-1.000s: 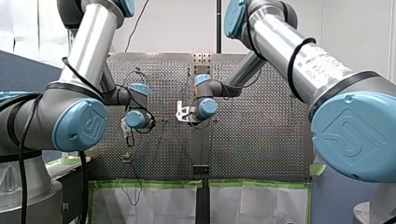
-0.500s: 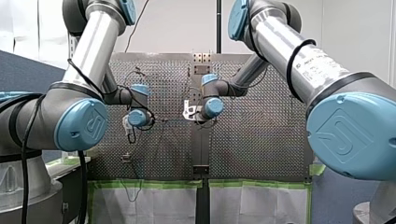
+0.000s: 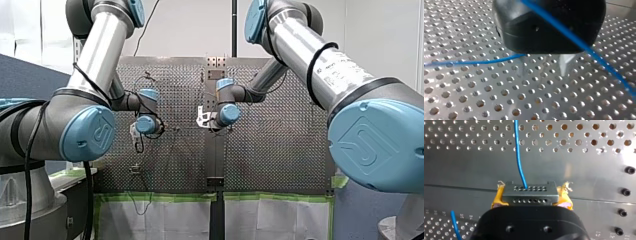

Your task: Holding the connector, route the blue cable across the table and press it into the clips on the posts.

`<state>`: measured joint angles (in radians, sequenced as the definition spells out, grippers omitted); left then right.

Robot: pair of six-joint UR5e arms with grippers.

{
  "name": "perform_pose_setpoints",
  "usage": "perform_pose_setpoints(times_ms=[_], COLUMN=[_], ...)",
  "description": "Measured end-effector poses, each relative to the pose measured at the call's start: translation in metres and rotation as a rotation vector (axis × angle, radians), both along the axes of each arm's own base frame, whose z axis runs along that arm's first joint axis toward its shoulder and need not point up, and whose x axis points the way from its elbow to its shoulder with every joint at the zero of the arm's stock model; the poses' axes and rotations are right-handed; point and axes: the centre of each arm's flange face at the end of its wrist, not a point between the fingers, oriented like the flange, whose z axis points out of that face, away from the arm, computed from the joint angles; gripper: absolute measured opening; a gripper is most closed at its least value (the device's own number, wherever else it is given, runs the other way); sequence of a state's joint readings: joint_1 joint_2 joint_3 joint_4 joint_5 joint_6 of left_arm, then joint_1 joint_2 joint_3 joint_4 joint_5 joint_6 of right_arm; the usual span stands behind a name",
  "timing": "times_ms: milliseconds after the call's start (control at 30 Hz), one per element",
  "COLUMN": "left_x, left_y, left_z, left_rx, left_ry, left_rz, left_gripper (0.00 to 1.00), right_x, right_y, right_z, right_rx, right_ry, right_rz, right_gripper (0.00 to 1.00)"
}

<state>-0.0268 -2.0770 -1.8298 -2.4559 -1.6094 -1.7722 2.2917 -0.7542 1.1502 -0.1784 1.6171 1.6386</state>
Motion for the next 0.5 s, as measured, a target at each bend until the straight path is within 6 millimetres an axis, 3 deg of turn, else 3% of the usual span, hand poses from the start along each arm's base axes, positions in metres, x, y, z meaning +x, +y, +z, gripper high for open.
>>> perform_pose_setpoints(times_ms=[500], left_x=[-0.020], left_y=[-0.002], left_z=[0.005], left_rx=[0.069], left_ry=[0.106], left_rz=[0.025], left_gripper=[1.00], right_x=[0.000], right_y=[0.000], right_z=[0.000], right_rx=[0.004], right_ry=[-0.003], right_rz=[-0.001], right_gripper=[0.00])
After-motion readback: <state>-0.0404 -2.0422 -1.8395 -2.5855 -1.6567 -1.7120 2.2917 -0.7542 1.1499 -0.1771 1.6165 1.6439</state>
